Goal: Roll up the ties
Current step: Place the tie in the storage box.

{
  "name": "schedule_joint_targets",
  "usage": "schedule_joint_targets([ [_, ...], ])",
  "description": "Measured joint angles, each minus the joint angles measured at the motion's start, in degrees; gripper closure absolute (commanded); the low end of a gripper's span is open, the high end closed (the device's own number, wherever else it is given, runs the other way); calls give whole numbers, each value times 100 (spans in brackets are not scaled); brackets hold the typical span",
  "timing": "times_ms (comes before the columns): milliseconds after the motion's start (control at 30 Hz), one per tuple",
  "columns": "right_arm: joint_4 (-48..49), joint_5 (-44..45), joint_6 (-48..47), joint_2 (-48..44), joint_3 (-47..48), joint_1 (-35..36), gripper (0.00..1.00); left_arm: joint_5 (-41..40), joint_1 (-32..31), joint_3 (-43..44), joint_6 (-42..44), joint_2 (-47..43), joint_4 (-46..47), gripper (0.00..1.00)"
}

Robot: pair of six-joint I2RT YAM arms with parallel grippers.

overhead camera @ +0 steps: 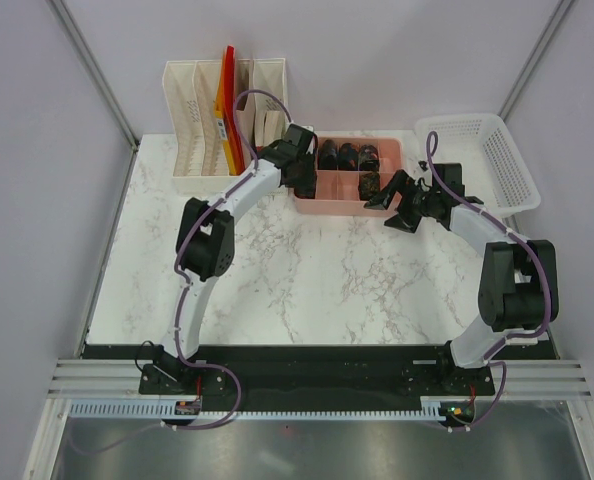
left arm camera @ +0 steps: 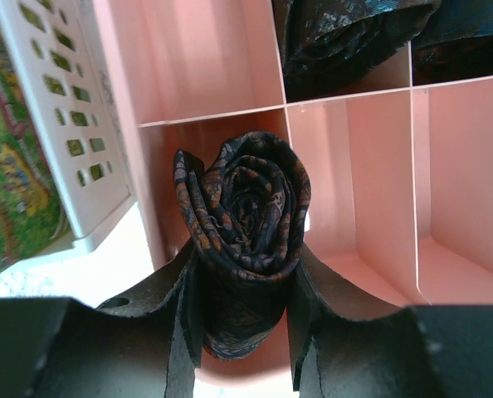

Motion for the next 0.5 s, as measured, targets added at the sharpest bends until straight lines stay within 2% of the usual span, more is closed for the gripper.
schedule_joint_targets([
  [67,0,0,4,0,0,-7,2,-2,-11,37,0,63,22,89],
  [167,0,0,13,0,0,-17,2,-13,-26,114,2,136,17,73],
  [233,0,0,13,0,0,-17,2,-20,-26,131,4,146,15,68],
  [267,0,0,15,0,0,-17,2,-22,-26,138,7,149,11,62],
  [433,2,-2,28,0,-15,-17,2,-76,-26,164,9,149,11,51],
  [500,2,-2,44,0,-37,-17,2,-129,-33,186,22,149,11,43],
])
